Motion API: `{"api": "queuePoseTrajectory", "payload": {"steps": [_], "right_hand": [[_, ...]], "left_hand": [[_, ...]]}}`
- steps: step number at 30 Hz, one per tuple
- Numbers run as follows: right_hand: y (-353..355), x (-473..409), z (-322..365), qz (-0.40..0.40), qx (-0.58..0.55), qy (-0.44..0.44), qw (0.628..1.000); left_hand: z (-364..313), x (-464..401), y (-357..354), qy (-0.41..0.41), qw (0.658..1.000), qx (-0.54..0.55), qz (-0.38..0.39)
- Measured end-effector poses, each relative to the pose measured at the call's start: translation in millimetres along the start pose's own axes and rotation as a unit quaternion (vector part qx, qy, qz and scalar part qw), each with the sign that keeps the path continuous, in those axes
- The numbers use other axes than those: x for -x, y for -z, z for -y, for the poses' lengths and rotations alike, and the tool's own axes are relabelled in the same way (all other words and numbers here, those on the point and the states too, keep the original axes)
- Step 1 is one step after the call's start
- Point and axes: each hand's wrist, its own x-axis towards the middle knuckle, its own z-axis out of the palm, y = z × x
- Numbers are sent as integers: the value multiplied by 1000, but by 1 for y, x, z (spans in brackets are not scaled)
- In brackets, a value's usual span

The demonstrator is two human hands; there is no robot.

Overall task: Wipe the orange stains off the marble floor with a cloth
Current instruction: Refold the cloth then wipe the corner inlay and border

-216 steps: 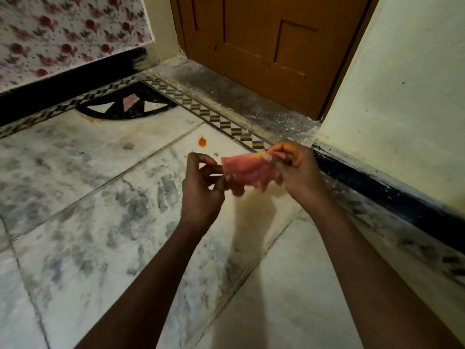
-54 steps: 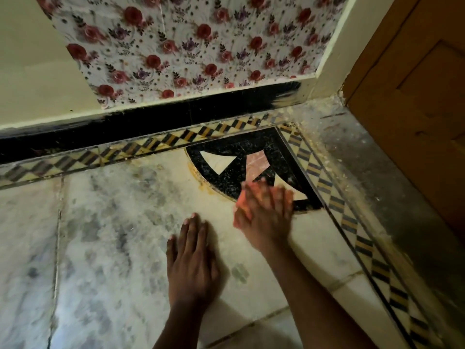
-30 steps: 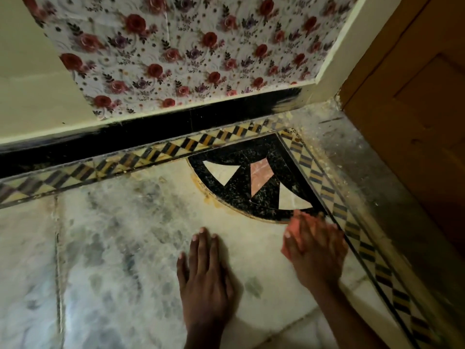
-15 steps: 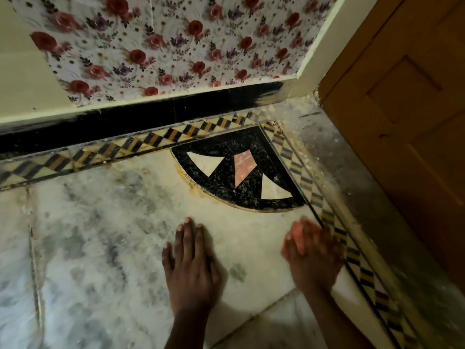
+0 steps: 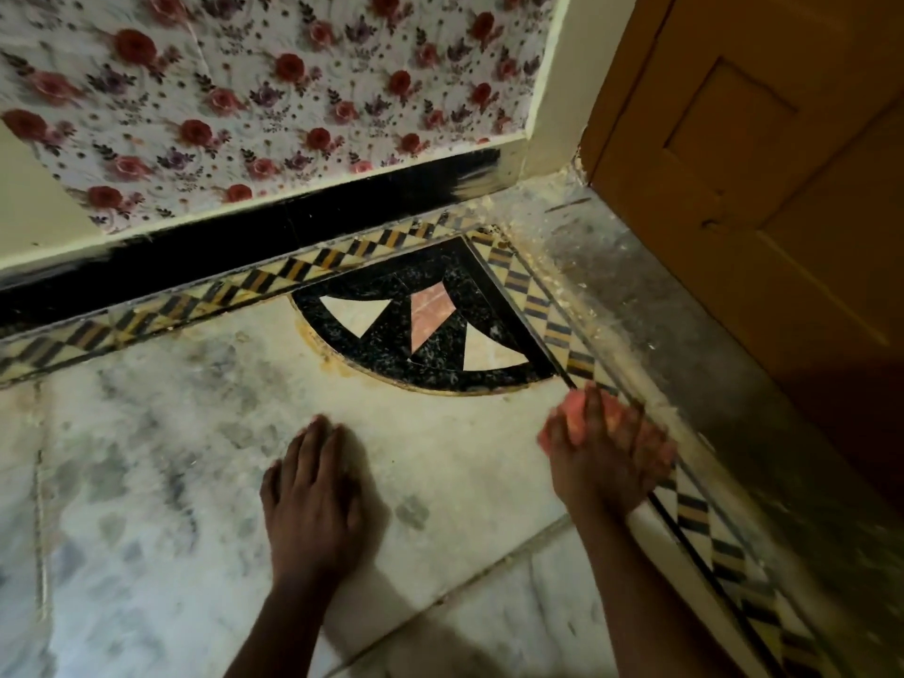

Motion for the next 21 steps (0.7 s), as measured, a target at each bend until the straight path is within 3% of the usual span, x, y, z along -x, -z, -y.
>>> {"api": "queuePoseTrajectory", "payload": {"steps": [3, 8, 10, 12, 14, 16, 18, 21], "right_hand": [[-1, -43, 39, 32, -30, 3, 999], [-9, 0, 15, 14, 4, 201, 979], [-10, 22, -24, 12, 6, 179, 984], [-6, 10, -40, 9, -4, 91, 996], [-8, -24, -18, -14, -11, 6, 1000], [-9, -61, 32, -2, -34, -9, 999], [-12, -74, 70, 13, -30, 51, 998], [-14, -41, 72, 3, -1, 211, 977]], "left_hand": [[-5, -28, 5, -39, 999, -8, 19], [-5, -98, 7, -123, 989, -70, 52], [-1, -111, 4, -134, 986, -86, 58], [1, -112, -1, -117, 989, -82, 45], [0, -106, -6, -92, 994, -64, 14], [1, -104, -6, -39, 998, -44, -20], [4, -105, -4, 10, 999, -39, -35], [9, -109, -6, 28, 998, -48, -23]]}}
